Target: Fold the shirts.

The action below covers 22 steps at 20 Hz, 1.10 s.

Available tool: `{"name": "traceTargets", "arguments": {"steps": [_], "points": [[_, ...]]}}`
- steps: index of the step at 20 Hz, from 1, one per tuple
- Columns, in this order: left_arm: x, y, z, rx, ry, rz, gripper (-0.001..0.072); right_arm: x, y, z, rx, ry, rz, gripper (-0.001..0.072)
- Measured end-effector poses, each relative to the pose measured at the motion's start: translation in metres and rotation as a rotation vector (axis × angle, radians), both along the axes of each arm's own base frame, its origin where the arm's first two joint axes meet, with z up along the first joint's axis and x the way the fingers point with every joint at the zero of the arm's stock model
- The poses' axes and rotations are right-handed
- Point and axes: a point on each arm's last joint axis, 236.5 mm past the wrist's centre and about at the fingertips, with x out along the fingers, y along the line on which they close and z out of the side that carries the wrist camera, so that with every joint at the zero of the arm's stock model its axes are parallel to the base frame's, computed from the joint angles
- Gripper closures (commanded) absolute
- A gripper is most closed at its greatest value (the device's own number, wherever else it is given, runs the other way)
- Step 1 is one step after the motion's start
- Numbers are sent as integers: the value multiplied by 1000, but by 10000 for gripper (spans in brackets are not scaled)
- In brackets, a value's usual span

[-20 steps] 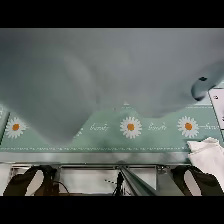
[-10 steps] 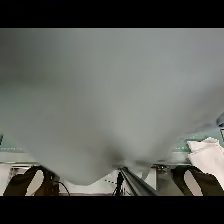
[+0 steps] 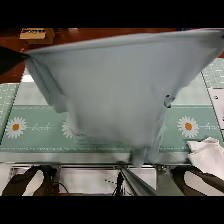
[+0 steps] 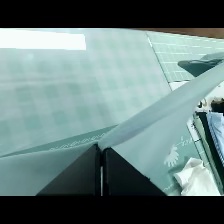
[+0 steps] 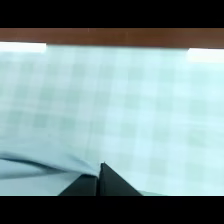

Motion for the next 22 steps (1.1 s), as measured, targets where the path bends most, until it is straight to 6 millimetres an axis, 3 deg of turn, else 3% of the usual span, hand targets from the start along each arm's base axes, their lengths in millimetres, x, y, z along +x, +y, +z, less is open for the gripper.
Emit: {"name": "traceTargets", "arguments": {"steps": [3,7,11,13,14,15,16,17,20,22], "points": [[46,-2,-67,-26,92,23,689,53,15,-46,40,50,33,691],[101,-15,-137,-7,134,48,689,114,30,-85,79,21,16,690],[137,-22,-196,-18,204,97,688,141,37,-127,141,77,-33,690],[143,-26,-218,-31,252,100,688,143,39,-149,156,135,-41,679],[143,-28,-227,-36,275,96,683,142,40,-158,159,162,-39,564],[143,-29,-233,-41,291,92,555,140,41,-165,161,185,-39,382],[142,-29,-235,-44,304,83,307,140,40,-167,163,193,-39,340],[141,-26,-234,-53,315,76,228,136,37,-168,158,205,-35,340],[133,-7,-219,-98,370,37,234,110,16,-160,62,244,18,341],[120,18,-214,-125,449,38,235,79,-23,-161,-52,324,-15,341]]}}
